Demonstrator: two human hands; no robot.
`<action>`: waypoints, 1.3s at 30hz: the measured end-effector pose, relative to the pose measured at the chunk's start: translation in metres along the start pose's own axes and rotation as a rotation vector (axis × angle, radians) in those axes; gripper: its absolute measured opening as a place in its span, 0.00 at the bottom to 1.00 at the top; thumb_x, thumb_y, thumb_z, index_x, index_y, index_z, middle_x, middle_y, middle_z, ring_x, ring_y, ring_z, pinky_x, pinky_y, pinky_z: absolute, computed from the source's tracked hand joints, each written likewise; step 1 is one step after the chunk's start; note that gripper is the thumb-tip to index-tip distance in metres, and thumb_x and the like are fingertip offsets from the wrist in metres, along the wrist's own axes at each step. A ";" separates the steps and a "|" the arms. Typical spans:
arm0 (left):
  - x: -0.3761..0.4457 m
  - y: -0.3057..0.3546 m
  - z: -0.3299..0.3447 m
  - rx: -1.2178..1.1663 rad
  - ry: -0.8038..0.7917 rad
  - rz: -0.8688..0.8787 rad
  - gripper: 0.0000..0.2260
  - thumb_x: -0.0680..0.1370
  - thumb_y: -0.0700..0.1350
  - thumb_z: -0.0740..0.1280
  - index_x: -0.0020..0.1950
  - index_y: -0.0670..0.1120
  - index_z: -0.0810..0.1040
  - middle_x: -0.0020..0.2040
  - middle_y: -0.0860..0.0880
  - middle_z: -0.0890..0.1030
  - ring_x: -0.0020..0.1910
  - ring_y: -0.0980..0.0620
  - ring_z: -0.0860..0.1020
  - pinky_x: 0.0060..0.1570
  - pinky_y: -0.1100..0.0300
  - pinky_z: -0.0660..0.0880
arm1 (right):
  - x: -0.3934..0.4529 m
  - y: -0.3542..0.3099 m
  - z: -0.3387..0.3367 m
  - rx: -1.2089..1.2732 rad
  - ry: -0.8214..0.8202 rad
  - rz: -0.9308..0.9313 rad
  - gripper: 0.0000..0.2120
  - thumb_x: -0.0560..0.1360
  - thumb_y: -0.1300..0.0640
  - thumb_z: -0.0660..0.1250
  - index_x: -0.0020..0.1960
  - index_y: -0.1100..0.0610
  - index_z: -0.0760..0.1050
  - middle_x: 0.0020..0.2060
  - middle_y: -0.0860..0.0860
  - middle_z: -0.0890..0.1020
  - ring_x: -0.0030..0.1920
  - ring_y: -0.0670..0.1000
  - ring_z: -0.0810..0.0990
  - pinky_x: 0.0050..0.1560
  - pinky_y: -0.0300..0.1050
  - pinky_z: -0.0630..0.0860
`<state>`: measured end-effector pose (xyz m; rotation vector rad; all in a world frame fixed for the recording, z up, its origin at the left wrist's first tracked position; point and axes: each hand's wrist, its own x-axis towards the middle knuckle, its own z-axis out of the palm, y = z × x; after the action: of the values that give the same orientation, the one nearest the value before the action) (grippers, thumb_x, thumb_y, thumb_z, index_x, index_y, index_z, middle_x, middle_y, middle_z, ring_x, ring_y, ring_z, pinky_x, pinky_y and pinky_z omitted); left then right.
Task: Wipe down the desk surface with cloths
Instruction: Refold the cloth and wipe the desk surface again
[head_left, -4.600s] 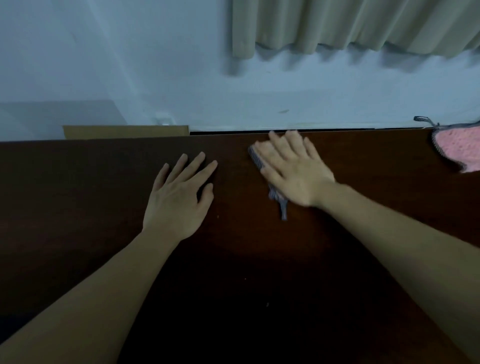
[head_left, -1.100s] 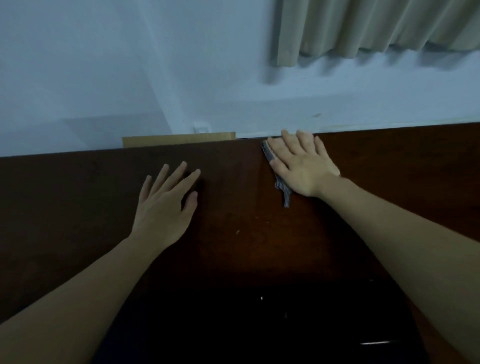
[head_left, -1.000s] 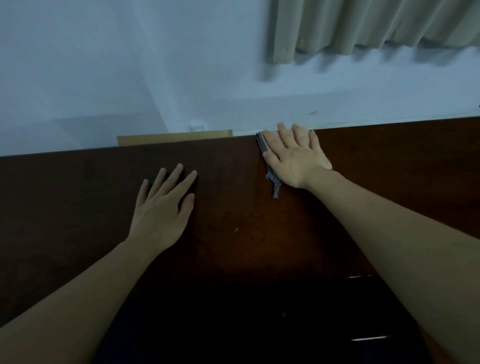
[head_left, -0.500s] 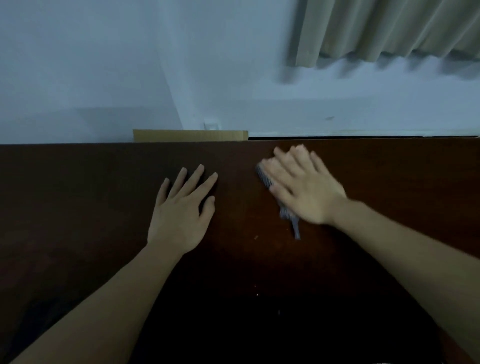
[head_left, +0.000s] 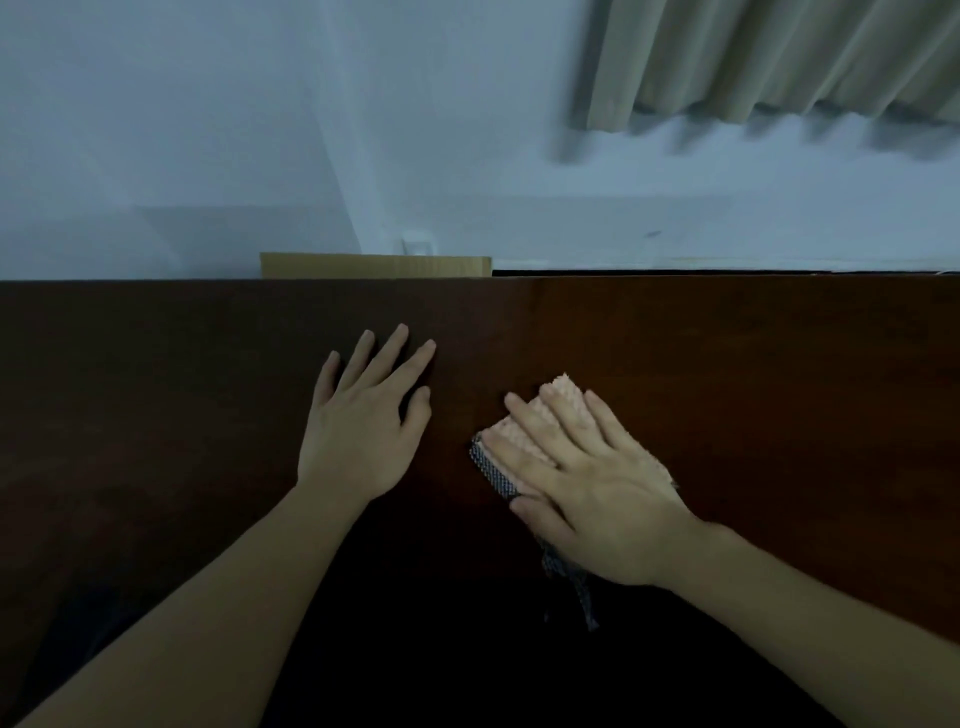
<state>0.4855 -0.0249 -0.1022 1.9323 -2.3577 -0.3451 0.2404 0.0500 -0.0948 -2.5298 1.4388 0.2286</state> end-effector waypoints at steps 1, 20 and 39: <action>0.000 0.000 0.001 0.001 0.000 0.003 0.24 0.84 0.58 0.48 0.81 0.63 0.51 0.83 0.57 0.48 0.82 0.53 0.43 0.80 0.47 0.42 | 0.004 0.006 -0.002 -0.005 -0.001 0.006 0.29 0.82 0.34 0.38 0.82 0.37 0.40 0.82 0.48 0.42 0.81 0.56 0.37 0.79 0.61 0.38; -0.002 -0.036 -0.018 -0.145 0.031 0.022 0.23 0.86 0.54 0.53 0.81 0.60 0.56 0.83 0.56 0.53 0.81 0.55 0.49 0.78 0.53 0.47 | 0.023 -0.048 -0.002 0.035 0.025 0.062 0.29 0.81 0.35 0.37 0.81 0.38 0.38 0.81 0.48 0.39 0.81 0.56 0.34 0.78 0.60 0.35; -0.017 -0.104 -0.021 -0.017 0.020 -0.030 0.24 0.84 0.57 0.48 0.82 0.62 0.53 0.83 0.57 0.49 0.82 0.53 0.44 0.80 0.49 0.43 | 0.067 -0.094 -0.003 0.018 0.036 0.016 0.29 0.83 0.37 0.42 0.83 0.40 0.43 0.82 0.50 0.44 0.81 0.58 0.39 0.78 0.61 0.37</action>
<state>0.5928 -0.0298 -0.1031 1.9559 -2.3080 -0.3453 0.3557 0.0403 -0.0975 -2.5212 1.4675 0.1728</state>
